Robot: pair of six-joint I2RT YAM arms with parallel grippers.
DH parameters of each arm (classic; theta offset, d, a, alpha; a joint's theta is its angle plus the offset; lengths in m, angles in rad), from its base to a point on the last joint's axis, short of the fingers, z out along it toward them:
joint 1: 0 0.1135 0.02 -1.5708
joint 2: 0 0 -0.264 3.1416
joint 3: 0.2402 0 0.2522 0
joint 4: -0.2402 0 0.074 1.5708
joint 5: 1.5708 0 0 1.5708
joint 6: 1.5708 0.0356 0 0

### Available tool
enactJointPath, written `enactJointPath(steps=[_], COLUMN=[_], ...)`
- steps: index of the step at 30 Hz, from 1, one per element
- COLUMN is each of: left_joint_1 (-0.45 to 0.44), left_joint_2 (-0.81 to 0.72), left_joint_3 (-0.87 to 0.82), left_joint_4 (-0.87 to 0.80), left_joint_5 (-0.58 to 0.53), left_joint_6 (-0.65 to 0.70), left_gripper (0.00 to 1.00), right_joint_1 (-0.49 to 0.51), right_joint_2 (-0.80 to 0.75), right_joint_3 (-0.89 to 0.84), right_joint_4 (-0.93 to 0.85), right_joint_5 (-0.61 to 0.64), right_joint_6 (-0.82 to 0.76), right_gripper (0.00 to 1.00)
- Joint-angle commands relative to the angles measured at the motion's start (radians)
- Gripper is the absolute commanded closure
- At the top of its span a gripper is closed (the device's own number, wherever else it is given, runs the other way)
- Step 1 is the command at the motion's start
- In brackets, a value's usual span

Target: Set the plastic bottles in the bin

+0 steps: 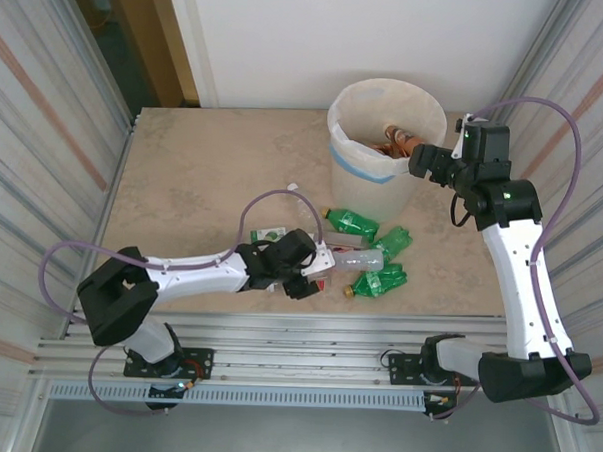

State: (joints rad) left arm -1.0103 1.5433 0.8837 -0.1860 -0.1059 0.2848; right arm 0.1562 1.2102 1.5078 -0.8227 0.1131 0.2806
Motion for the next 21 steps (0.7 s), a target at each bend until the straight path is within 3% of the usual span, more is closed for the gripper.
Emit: enactJointPath(steps=[1, 21], left_joint_1=[-0.005, -0.039], left_joint_2=[0.016, 0.052], left_joint_3=[0.025, -0.014], left_joint_4=[-0.034, -0.074], left_joint_5=[0.011, 0.022], left_joint_6=[0.000, -0.041], left_gripper=[0.24, 0.29], right_joint_1=[-0.007, -0.013], right_joint_2=[0.004, 0.002], right_joint_3=[-0.006, -0.023], right_joint_4=[0.020, 0.031], right_joint_5=[-0.010, -0.024], right_joint_6=[0.020, 0.031], right_gripper=[0.02, 0.02])
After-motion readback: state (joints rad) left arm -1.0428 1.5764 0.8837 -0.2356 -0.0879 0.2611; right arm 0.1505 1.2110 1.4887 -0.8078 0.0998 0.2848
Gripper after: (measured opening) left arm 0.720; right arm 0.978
